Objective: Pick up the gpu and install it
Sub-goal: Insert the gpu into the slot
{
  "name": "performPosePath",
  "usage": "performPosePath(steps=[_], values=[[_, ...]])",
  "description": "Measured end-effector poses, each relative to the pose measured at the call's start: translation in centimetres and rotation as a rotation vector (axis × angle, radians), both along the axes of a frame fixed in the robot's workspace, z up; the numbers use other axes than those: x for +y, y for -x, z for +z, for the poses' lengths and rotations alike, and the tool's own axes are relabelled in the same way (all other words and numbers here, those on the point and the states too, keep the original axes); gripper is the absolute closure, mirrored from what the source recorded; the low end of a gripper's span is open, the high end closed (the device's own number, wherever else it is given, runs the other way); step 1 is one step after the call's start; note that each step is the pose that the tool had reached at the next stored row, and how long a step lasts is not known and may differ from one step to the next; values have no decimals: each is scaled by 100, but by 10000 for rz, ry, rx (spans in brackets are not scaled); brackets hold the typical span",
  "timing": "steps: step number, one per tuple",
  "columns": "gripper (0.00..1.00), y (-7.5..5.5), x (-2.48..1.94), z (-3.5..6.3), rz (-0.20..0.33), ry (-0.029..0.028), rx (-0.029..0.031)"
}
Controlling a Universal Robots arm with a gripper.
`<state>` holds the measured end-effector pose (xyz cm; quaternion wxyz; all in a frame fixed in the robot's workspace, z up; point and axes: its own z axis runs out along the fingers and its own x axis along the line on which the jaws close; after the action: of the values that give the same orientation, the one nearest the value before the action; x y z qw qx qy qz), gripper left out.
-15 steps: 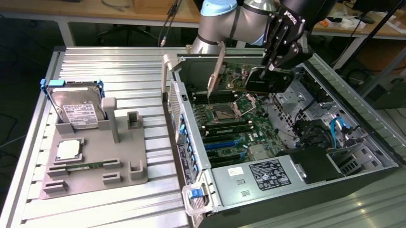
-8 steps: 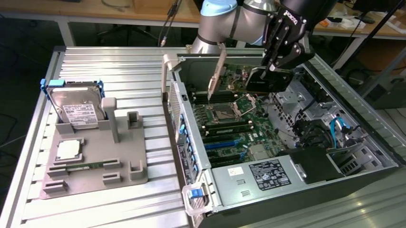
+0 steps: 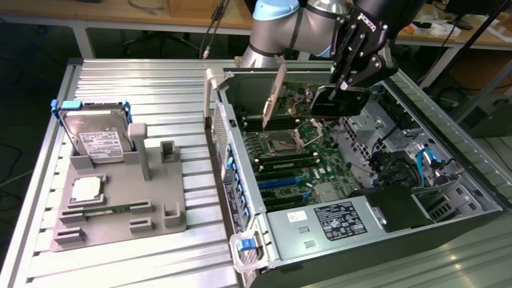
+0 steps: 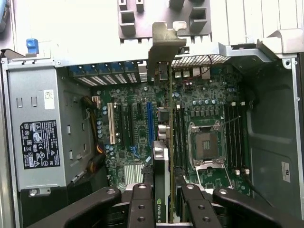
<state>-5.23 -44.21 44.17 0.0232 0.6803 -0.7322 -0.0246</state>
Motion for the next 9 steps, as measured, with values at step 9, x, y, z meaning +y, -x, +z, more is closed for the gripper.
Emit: performPosePath(steps=[9], values=[[73,-6,0,-62,0,-1,0]])
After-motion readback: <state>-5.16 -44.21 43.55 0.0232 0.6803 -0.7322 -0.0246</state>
